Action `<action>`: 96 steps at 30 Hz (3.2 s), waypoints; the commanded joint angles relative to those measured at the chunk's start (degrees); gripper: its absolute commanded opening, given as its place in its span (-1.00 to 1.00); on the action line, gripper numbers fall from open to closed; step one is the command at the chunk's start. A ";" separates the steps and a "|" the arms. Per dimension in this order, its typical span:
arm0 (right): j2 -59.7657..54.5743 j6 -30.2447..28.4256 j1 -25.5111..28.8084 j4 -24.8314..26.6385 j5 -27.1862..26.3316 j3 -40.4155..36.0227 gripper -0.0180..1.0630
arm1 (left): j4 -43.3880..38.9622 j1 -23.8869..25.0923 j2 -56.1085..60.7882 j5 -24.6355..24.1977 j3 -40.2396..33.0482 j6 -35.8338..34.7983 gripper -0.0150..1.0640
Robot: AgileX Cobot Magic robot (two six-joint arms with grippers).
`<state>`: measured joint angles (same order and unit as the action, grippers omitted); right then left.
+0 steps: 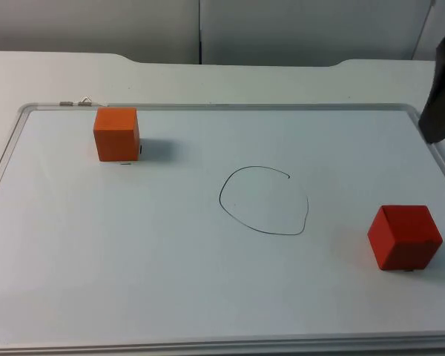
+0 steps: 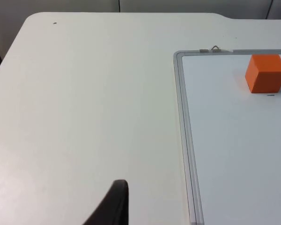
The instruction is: Pick up one cube with the left hand and another cube with the right hand. First place the cube in the right hand at the target position, then stack the cube in the left hand on top.
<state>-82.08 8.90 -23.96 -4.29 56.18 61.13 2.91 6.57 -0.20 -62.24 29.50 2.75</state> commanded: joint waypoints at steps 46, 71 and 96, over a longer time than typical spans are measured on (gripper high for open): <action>-20.46 21.43 -0.59 -10.42 -35.06 -14.71 0.19 | 0.32 -0.32 0.20 0.63 -0.23 -0.22 0.98; 14.08 9.90 -0.59 -10.83 -21.91 -3.75 -0.97 | 0.32 -0.32 0.20 0.63 -0.23 -0.22 0.98; 33.73 -13.81 -0.59 0.76 -16.02 -3.75 -0.97 | 35.40 -0.32 -35.80 19.53 7.40 30.76 0.90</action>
<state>-48.50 -2.92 -24.31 -4.85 41.52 57.06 36.26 6.57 -33.78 -44.43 36.28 30.97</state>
